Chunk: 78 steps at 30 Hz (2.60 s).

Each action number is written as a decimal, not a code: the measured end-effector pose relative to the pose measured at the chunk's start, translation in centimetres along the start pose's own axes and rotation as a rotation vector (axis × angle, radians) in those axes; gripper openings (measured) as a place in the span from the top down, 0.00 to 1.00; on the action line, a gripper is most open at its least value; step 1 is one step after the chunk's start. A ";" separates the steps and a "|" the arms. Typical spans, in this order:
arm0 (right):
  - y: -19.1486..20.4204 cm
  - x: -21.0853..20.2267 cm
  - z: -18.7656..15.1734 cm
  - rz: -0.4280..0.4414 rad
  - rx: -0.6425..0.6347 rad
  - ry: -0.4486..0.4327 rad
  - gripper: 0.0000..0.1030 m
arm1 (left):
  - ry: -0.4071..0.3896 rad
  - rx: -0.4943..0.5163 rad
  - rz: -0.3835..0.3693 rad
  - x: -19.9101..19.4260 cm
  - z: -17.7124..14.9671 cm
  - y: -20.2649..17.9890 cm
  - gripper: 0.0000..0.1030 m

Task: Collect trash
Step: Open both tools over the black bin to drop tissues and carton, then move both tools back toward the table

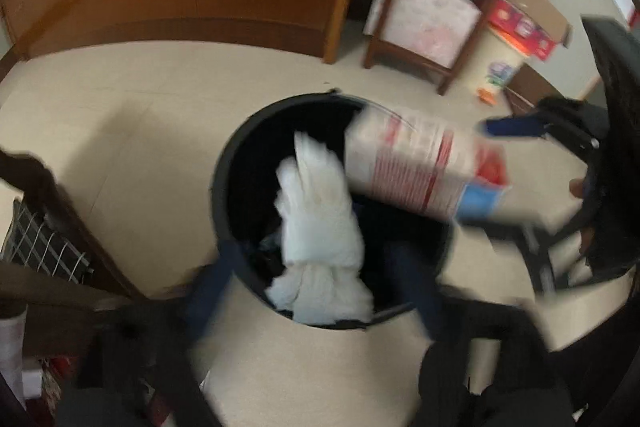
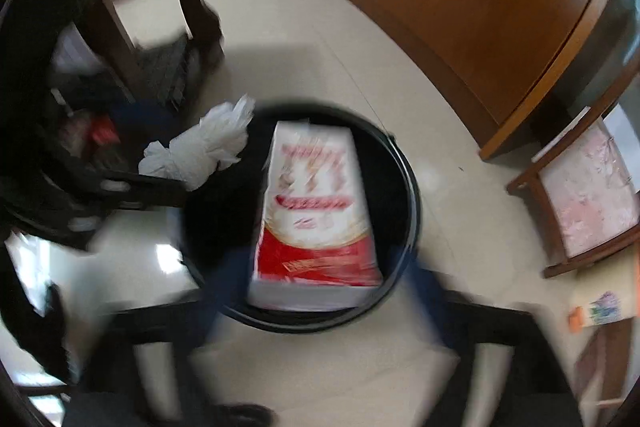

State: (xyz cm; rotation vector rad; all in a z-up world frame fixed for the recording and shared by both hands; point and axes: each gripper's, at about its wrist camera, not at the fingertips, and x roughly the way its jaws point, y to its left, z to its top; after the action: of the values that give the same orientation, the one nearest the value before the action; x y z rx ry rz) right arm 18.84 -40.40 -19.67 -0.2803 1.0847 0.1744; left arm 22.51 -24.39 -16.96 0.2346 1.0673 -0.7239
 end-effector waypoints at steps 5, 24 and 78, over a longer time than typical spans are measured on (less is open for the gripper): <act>-1.7 0.1 -1.7 -0.009 0.084 0.001 0.00 | -0.068 -0.042 0.120 -2.0 -0.8 0.8 0.03; 5.0 -6.2 0.9 -0.064 0.192 -0.135 0.00 | -0.211 -0.193 0.292 -10.5 -5.3 4.5 0.00; 37.4 -14.8 24.5 0.274 -0.055 -0.494 0.00 | -0.462 -0.782 0.846 -36.2 -26.4 27.6 0.00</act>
State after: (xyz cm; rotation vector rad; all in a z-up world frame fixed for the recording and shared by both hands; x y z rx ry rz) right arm 22.39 2.69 -1.04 -0.1245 0.6230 0.4928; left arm 11.25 25.07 -3.04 -0.1596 0.6399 0.4073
